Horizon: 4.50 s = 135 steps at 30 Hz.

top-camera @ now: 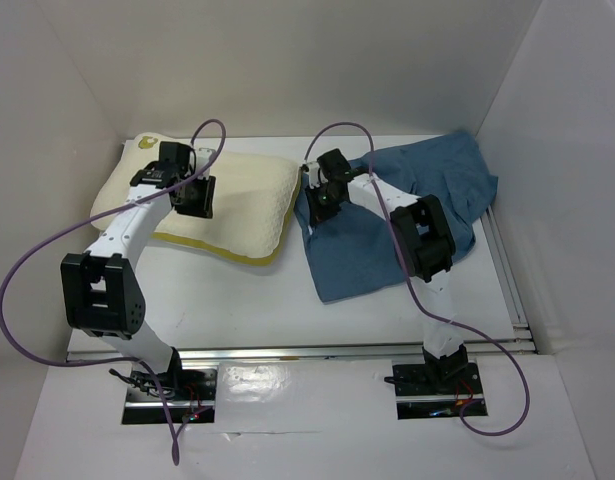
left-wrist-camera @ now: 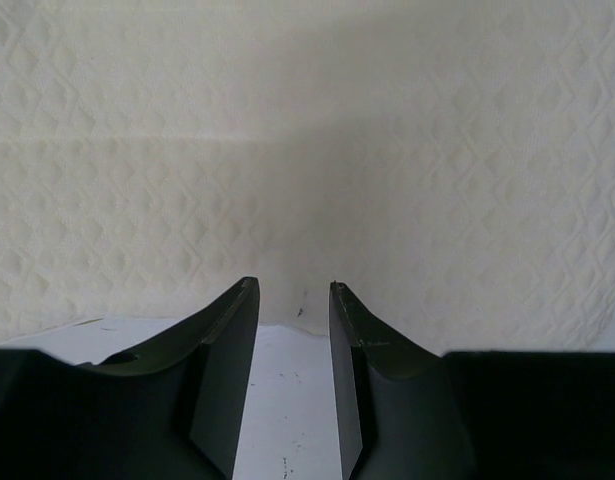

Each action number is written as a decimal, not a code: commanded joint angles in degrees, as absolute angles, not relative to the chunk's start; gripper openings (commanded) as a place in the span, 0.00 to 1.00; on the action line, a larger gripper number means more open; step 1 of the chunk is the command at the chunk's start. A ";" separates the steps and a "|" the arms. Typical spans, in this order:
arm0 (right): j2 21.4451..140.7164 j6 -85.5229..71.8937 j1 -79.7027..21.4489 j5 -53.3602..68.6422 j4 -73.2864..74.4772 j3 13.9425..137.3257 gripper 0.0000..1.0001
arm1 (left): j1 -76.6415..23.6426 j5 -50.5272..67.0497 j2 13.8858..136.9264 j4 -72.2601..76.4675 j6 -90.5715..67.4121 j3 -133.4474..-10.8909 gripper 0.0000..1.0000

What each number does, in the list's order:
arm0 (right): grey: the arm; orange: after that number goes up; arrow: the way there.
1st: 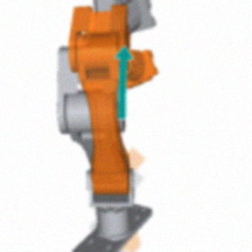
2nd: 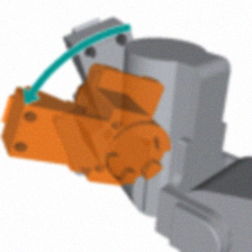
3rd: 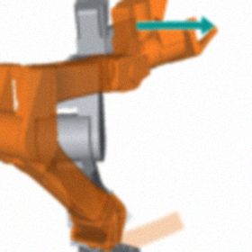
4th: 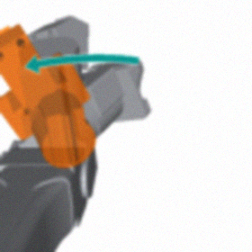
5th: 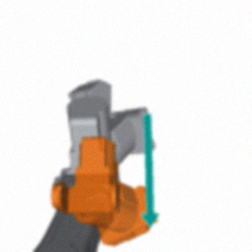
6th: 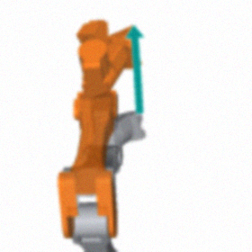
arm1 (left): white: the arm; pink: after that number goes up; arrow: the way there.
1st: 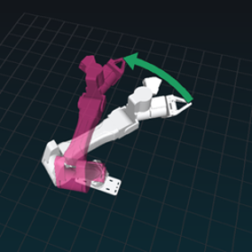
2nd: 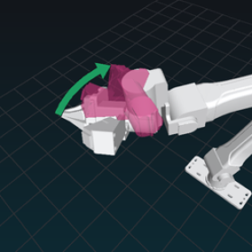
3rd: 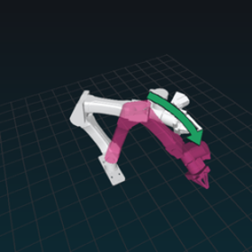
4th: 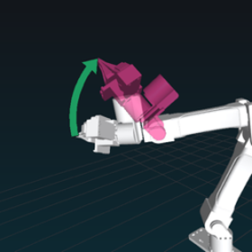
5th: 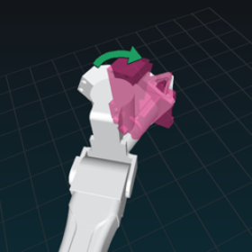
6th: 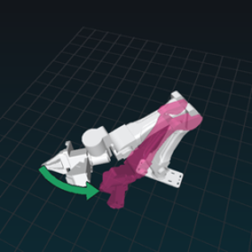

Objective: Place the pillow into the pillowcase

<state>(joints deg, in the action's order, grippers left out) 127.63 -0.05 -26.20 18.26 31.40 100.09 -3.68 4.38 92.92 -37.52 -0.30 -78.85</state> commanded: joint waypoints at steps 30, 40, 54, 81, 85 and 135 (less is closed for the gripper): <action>121.20 4.13 -16.17 25.39 38.40 97.82 0.19 | -6.77 4.22 95.80 -37.09 -1.32 -82.88 0.46; 122.96 3.08 -16.17 30.58 39.02 99.40 0.40 | -6.77 3.16 94.22 -36.47 -0.79 -81.12 0.46; 125.16 1.24 -20.74 25.50 38.50 101.07 0.45 | -6.77 3.16 93.69 -36.47 -0.79 -80.07 0.46; 113.20 4.13 -16.79 18.37 32.78 93.52 0.00 | -8.70 11.35 97.11 -38.85 10.10 -87.17 0.98; 112.59 4.13 -16.79 19.86 32.78 92.47 0.00 | -9.31 11.34 99.05 -37.72 20.78 -89.82 0.98; 115.41 8.61 -14.41 25.58 38.41 94.22 0.00 | -3.86 25.15 120.15 -43.87 70.31 -90.97 0.93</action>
<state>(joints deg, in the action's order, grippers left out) 115.74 7.66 -15.00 24.69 37.26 92.51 -1.41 29.28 118.89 -46.87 68.25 -96.31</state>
